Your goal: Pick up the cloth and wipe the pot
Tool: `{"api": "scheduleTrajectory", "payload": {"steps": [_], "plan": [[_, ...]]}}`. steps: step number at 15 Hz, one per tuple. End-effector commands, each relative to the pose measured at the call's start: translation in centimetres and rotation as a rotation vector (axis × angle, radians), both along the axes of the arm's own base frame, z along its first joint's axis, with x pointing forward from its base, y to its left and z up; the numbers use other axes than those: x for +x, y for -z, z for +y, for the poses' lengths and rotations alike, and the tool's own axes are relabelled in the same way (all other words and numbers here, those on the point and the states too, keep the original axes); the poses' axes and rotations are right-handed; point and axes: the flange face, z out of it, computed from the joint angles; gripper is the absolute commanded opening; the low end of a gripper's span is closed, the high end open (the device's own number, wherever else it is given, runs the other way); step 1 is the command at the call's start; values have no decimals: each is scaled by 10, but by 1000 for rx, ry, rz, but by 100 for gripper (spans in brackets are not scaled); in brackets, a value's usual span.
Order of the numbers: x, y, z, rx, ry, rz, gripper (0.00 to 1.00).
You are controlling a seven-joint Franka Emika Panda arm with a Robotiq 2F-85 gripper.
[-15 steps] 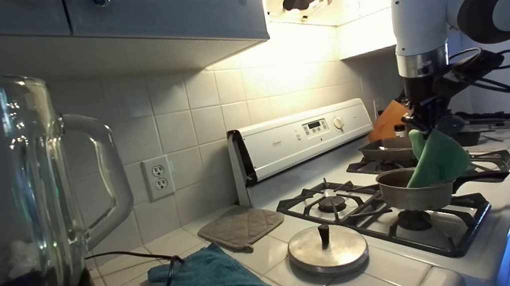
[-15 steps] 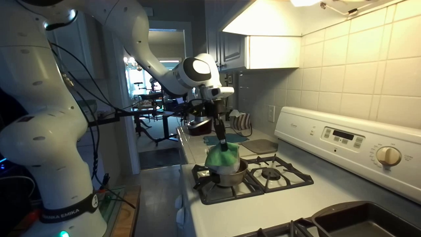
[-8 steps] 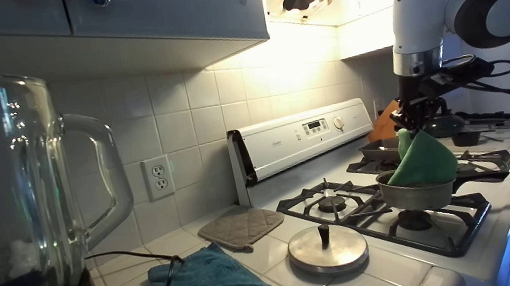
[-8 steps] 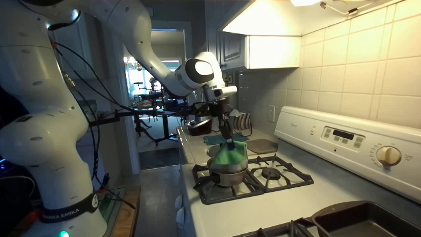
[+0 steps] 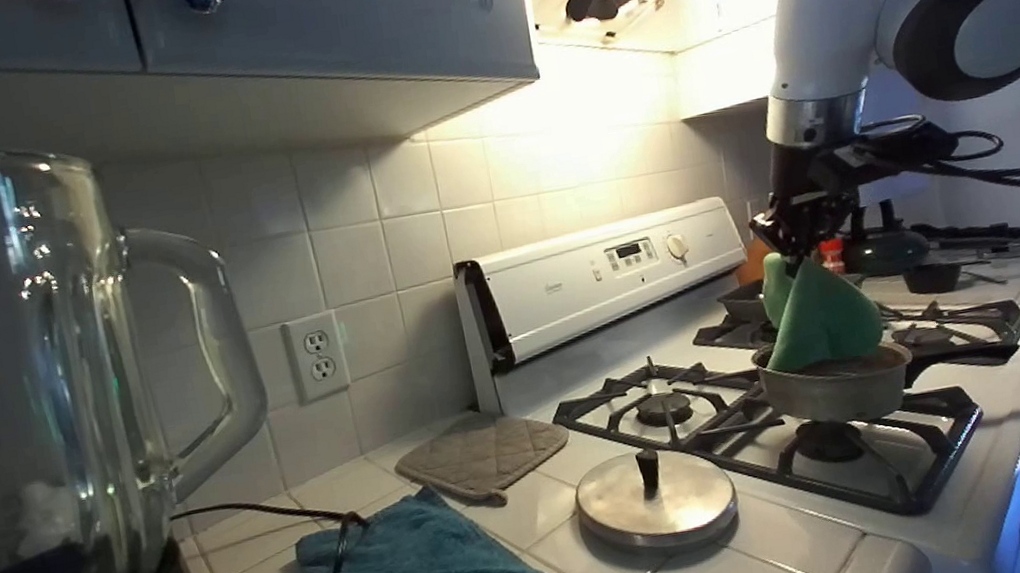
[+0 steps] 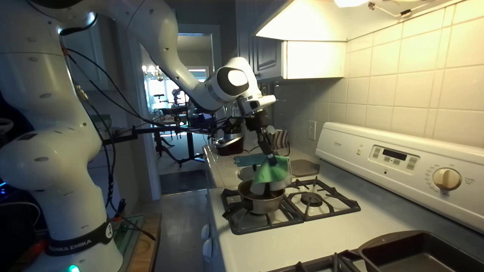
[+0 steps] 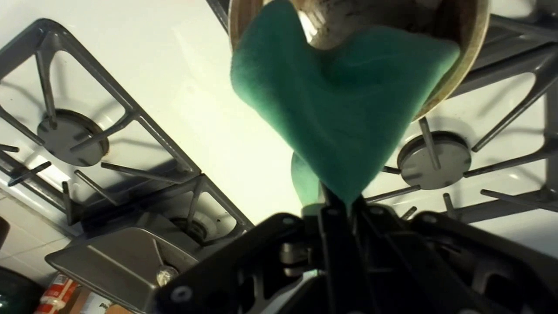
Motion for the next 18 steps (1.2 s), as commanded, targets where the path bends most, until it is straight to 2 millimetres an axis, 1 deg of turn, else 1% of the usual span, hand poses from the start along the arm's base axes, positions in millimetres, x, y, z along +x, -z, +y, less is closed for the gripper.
{"api": "scheduleTrajectory", "payload": {"steps": [1, 4, 7, 10, 14, 18], "plan": [[22, 6, 17, 28, -44, -32, 1], [31, 15, 35, 59, -120, -29, 1], [34, 22, 54, 93, -210, -13, 1], [29, 18, 69, 122, -277, -2, 1], [16, 5, 88, 134, -359, 41, 1], [6, 8, 94, 136, -399, 123, 1]]}}
